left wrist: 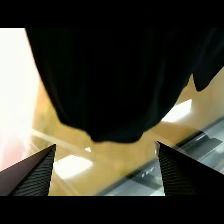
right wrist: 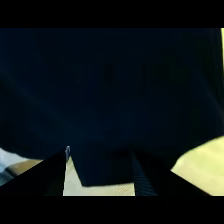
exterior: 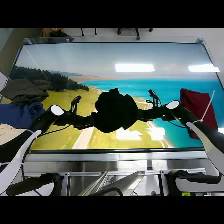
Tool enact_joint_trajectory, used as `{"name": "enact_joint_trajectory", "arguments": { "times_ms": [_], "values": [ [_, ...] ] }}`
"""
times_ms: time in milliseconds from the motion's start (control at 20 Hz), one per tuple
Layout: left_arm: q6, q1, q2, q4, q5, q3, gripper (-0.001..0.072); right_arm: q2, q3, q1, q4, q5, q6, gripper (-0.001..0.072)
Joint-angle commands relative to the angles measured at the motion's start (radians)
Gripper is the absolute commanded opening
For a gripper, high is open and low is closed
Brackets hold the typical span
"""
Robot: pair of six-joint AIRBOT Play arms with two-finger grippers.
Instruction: Fold the shirts.
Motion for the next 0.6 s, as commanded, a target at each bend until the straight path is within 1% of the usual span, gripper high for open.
{"name": "enact_joint_trajectory", "arguments": {
  "times_ms": [0, 200, 250, 300, 350, 550],
  "values": [
    [0.03, -0.029, -0.101, -0.026, 0.004, 0.09, 0.0565, -0.048, 0.009, 0.01, 0.054, -0.037, -0.042, 0.0457],
    [0.032, -0.029, -0.143, -0.027, -0.056, 0.21, 0.0567, -0.047, 0.016, 0.01, 0.058, -0.037, -0.057, 0.0453],
    [0.032, -0.029, -0.143, -0.027, -0.057, 0.226, 0.0567, -0.047, 0.016, 0.01, 0.058, -0.037, -0.059, 0.0365],
    [0.032, -0.029, -0.143, -0.027, -0.061, 0.238, 0.0567, -0.047, 0.016, 0.01, 0.058, -0.037, -0.06, 0.0257],
    [0.031, -0.029, -0.143, -0.027, -0.076, 0.245, 0.0566, -0.047, 0.016, 0.01, 0.058, -0.036, -0.06, 0.0248],
    [0.032, -0.029, -0.143, -0.024, -0.185, 0.248, 0.0566, -0.047, 0.016, 0.01, 0.062, -0.033, -0.06, 0.0247]
  ]
}}
